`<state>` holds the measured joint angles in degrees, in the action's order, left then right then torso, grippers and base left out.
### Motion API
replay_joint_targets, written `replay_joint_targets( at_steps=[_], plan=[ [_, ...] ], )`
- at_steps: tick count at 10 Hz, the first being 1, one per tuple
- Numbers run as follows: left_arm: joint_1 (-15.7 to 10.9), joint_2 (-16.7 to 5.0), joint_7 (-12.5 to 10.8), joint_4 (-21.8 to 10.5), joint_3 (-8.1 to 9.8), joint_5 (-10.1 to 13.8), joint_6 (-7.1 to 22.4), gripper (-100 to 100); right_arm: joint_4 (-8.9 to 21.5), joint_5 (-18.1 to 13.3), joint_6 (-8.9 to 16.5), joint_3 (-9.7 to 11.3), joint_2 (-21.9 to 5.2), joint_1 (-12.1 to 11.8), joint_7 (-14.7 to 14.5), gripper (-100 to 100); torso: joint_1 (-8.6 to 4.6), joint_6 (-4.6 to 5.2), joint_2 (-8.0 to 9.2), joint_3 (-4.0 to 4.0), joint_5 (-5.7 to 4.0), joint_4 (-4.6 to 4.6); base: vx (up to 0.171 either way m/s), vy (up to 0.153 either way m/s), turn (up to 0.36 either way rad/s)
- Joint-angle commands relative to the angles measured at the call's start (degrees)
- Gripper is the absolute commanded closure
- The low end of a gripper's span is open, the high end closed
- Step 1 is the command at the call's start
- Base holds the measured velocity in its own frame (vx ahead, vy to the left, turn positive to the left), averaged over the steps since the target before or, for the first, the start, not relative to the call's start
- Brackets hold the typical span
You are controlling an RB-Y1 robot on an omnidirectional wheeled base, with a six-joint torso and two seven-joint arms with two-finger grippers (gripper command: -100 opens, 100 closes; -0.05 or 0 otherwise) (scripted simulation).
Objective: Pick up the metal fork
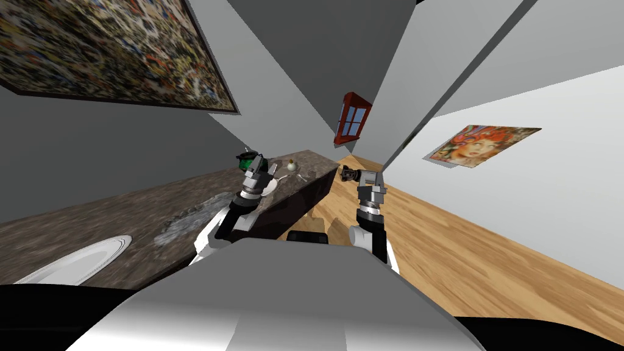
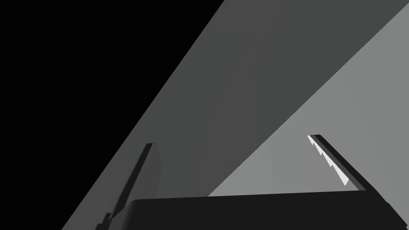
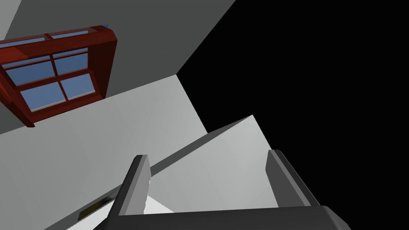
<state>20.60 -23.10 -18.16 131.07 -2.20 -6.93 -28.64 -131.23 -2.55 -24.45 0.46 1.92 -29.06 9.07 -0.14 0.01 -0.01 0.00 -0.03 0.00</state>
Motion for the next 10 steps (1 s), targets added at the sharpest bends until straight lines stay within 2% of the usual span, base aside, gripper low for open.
replay_joint_targets(
  at_steps=[1,2,3,4,5,6,7,8,9,10],
  plan=[
    [-0.4,-2.9,-2.0,-1.4,-0.36,-1.0,-1.1,-100,0.0,0.0,0.0,0.0,0.0,0.0,0.0,0,0.00,0.00,0.00,0.00,0.00,0.00,0.004,-0.045,0.079],
    [-0.6,-4.7,-3.7,-2.6,-0.64,-1.8,-2.0,-100,0.0,0.0,0.0,0.0,0.0,0.0,0.0,0,-0.03,-0.01,-0.03,-0.02,0.00,-0.01,0.013,-0.067,0.103],
    [-0.6,-6.1,-3.7,-2.6,-0.64,-1.8,-2.0,-100,0.0,0.0,0.0,0.0,0.0,0.0,0.0,0,-0.10,-0.01,-0.05,-0.03,-0.02,-0.01,0.007,-0.062,0.027],
    [-0.7,-8.0,-5.5,-3.9,-0.93,-2.7,-2.8,-100,0.0,0.0,0.0,0.0,0.0,0.0,0.0,0,-0.10,0.01,-0.04,-0.02,-0.02,-0.01,0.020,-0.070,0.052],
    [-0.7,-9.0,-5.5,-3.9,-0.93,-2.7,-2.8,-100,0.0,0.0,0.0,0.0,0.0,0.0,0.0,0,-0.13,0.00,-0.08,-0.05,-0.02,-0.02,0.018,-0.059,0.028],
    [-0.7,-11.1,-7.4,-5.3,-1.25,-3.5,-3.6,-100,0.0,0.0,0.0,0.0,0.0,0.0,0.0,0,-0.10,0.01,-0.08,-0.05,-0.03,-0.02,0.023,-0.065,0.044],
    [-0.7,-12.1,-7.4,-5.3,-1.25,-3.5,-3.6,-100,0.0,0.0,0.0,0.0,0.0,0.0,0.0,0,-0.11,0.00,-0.10,-0.06,-0.02,-0.02,0.022,-0.051,0.027],
    [-0.6,-14.2,-9.2,-6.9,-1.56,-4.3,-4.3,-100,0.0,0.0,0.0,0.0,0.0,0.0,0.0,0,-0.07,0.01,-0.10,-0.06,-0.02,-0.02,0.027,-0.059,0.037],
    [-0.6,-15.3,-9.2,-6.9,-1.56,-4.3,-4.3,-100,0.0,0.0,0.0,0.0,0.0,0.0,0.0,0,-0.09,0.00,-0.12,-0.07,-0.02,-0.03,0.029,-0.054,0.024],
    [-0.3,-17.3,-11.0,-8.5,-1.89,-5.0,-5.0,-100,0.0,0.0,0.0,0.0,0.0,0.0,0.0,0,-0.07,0.01,-0.13,-0.07,-0.02,-0.03,0.046,-0.074,0.030]
  ],
)
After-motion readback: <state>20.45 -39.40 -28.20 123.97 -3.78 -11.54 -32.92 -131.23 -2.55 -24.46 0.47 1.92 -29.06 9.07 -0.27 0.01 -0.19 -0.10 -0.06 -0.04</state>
